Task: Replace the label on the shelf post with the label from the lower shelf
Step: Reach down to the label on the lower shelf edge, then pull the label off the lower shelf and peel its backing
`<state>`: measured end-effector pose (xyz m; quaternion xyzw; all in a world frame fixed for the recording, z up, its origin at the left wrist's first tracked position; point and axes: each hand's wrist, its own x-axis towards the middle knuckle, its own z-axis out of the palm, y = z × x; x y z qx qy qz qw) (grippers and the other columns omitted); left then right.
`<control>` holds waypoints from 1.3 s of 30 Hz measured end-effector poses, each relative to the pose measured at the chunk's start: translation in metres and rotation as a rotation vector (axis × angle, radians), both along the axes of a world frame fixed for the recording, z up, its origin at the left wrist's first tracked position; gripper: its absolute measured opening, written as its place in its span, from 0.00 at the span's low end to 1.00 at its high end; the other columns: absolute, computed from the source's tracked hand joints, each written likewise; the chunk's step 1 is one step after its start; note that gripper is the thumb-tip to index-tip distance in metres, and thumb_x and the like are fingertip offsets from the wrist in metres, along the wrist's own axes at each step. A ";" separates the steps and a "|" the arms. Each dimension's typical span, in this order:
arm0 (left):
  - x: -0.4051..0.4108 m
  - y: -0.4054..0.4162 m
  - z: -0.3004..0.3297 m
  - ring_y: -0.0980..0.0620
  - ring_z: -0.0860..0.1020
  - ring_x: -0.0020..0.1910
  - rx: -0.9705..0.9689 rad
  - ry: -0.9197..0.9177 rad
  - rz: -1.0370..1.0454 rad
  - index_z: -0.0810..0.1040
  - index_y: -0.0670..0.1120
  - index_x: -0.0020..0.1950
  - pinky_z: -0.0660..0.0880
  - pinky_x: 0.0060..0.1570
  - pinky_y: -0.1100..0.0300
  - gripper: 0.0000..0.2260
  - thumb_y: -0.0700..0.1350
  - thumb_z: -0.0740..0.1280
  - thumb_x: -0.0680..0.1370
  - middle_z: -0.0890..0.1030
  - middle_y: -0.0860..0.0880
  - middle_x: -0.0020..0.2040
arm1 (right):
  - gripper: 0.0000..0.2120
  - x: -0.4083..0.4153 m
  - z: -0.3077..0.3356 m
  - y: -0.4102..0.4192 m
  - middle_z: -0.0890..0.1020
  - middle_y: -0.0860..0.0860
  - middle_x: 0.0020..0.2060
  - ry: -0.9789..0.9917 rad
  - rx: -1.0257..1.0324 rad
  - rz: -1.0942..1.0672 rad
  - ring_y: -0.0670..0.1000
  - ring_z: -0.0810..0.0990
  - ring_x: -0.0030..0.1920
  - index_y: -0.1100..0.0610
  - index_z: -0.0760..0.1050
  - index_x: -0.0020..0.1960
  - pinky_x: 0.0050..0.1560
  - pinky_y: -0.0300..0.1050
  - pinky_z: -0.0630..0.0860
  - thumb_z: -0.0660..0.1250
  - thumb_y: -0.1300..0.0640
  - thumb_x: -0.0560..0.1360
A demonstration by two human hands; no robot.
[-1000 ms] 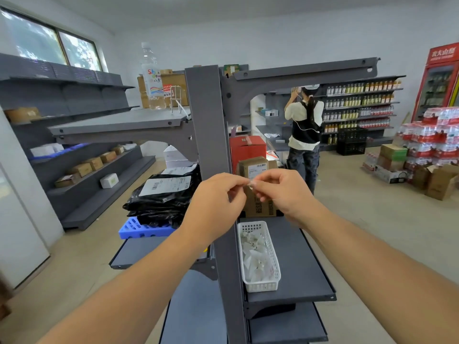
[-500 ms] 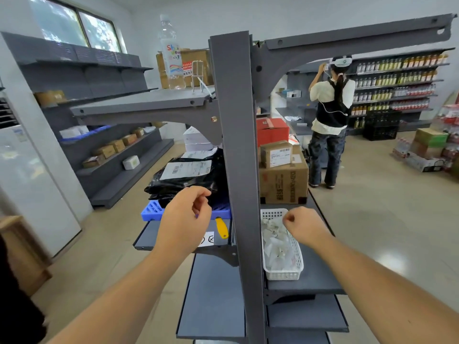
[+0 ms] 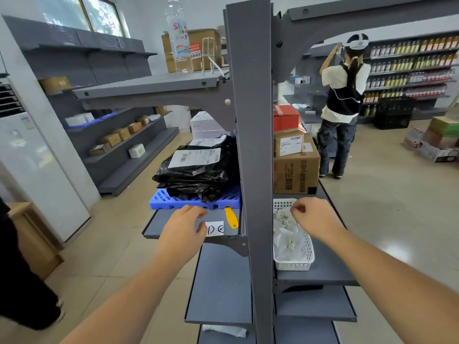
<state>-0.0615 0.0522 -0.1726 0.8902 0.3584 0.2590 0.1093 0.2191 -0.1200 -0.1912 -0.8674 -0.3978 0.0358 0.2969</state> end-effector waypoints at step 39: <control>0.011 -0.080 0.043 0.45 0.81 0.45 0.651 -0.472 -0.353 0.88 0.47 0.46 0.75 0.43 0.49 0.08 0.45 0.69 0.80 0.86 0.53 0.46 | 0.16 -0.119 0.086 -0.027 0.87 0.59 0.42 1.086 0.429 0.375 0.54 0.83 0.38 0.64 0.82 0.57 0.33 0.44 0.75 0.63 0.51 0.85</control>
